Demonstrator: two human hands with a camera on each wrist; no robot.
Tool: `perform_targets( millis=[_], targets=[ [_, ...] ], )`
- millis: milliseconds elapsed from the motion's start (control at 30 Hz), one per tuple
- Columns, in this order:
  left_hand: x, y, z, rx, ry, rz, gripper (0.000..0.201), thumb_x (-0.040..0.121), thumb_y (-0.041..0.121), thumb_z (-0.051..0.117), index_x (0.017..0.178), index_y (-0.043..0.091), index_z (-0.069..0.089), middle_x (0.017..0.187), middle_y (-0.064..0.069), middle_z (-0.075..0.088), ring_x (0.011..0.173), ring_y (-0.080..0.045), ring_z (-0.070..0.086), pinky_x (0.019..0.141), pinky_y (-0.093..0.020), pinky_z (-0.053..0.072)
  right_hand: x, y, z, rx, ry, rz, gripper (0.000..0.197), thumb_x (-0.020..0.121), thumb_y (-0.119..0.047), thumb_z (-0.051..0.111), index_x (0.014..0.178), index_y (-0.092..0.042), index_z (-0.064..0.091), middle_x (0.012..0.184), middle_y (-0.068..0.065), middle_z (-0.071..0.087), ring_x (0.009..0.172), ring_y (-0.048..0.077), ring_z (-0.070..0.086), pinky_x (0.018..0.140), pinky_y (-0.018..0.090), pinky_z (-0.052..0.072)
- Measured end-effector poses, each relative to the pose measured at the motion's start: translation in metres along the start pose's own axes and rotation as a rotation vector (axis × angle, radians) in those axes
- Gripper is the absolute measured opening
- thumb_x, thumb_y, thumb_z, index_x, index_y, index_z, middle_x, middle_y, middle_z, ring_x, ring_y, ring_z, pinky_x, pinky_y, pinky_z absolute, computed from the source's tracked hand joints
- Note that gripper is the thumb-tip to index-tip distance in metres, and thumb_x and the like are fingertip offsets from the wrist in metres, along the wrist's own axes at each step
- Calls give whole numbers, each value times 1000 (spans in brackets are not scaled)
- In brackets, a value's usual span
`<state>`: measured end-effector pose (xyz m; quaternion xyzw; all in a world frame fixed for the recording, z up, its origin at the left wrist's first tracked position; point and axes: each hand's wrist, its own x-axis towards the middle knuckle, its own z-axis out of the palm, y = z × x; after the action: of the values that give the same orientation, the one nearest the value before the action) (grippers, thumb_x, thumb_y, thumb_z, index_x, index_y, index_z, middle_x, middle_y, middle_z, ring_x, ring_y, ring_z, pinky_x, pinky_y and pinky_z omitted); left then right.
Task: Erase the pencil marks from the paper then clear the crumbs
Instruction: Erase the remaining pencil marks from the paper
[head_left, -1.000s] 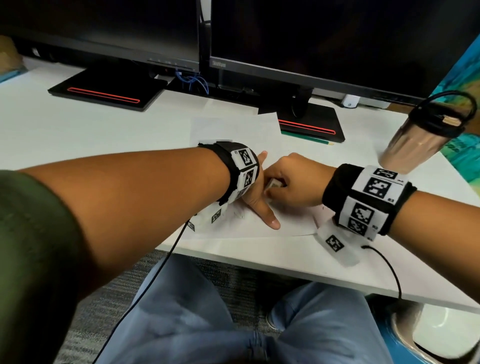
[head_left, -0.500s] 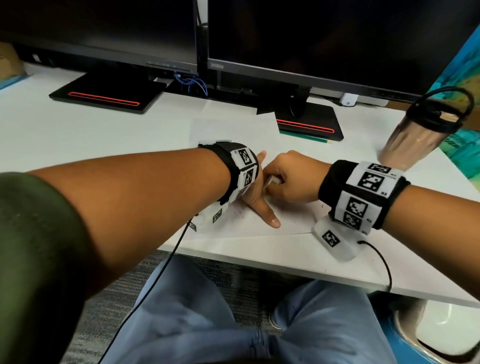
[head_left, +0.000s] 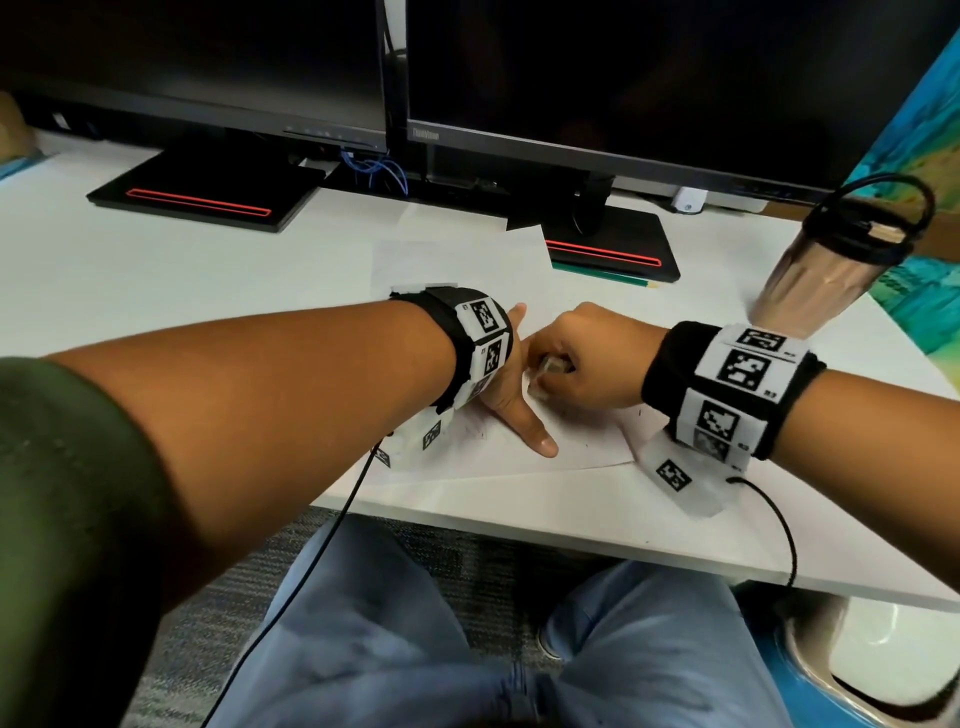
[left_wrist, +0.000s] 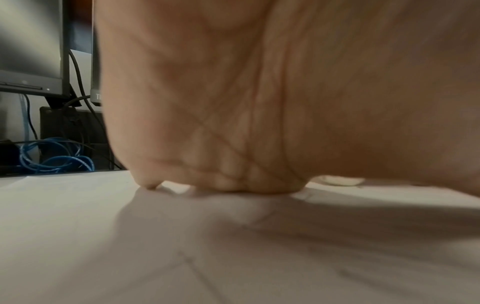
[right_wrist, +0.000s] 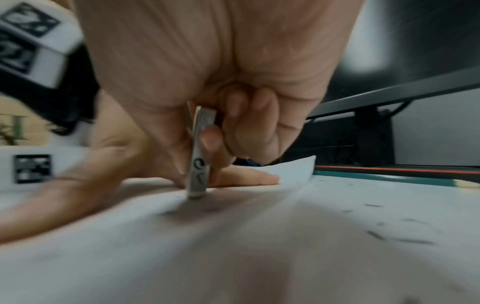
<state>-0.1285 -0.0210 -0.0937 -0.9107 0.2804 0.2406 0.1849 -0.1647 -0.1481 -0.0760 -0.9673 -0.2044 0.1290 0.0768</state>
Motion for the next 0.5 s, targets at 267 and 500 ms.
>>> perform_targets(
  millis=[267,500],
  targets=[
    [1,-3,4,-70,31,24,131,64,88,58,153,33,-22,160,-12,-31,152,-35,-11,120,-51,6,-8,0,-1,-22,-5,-34,12,88,-20,60,94,-20,70,76,-8,66,73,12,61,66,23,46],
    [6,-4,6,-67,36,17,136,59,93,56,153,34,-22,160,-12,-31,152,-37,-10,120,-54,7,-8,2,-1,-17,18,-13,12,89,-22,61,95,-19,72,71,-14,59,72,10,58,67,21,41]
  ],
)
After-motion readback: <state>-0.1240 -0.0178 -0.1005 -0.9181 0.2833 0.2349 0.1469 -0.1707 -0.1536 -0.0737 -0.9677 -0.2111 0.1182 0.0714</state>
